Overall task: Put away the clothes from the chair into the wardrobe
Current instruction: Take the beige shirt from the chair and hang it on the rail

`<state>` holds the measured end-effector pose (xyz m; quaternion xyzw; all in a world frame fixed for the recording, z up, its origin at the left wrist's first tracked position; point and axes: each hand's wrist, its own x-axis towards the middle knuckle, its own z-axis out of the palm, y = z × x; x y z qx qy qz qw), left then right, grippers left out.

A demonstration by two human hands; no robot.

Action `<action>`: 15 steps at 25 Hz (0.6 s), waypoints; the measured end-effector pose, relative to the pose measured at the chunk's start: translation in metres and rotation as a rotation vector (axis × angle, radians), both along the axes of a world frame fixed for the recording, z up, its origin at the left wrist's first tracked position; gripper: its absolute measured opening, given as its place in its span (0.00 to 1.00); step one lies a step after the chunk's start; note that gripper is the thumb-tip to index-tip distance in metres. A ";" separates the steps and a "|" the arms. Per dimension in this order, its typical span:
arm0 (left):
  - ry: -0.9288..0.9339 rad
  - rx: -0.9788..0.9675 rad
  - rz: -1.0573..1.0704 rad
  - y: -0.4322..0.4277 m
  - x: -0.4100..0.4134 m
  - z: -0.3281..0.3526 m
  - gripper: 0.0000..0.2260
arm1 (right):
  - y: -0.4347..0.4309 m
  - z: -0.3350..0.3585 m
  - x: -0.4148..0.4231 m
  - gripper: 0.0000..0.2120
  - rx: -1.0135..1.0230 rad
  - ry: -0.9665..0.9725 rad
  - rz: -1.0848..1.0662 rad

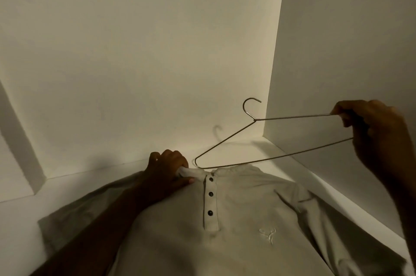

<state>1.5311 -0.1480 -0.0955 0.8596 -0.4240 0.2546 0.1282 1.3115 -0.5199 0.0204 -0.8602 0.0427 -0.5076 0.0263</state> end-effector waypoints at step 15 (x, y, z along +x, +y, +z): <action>0.009 -0.198 -0.130 -0.005 -0.004 0.010 0.15 | -0.035 0.002 -0.010 0.13 0.298 0.098 0.276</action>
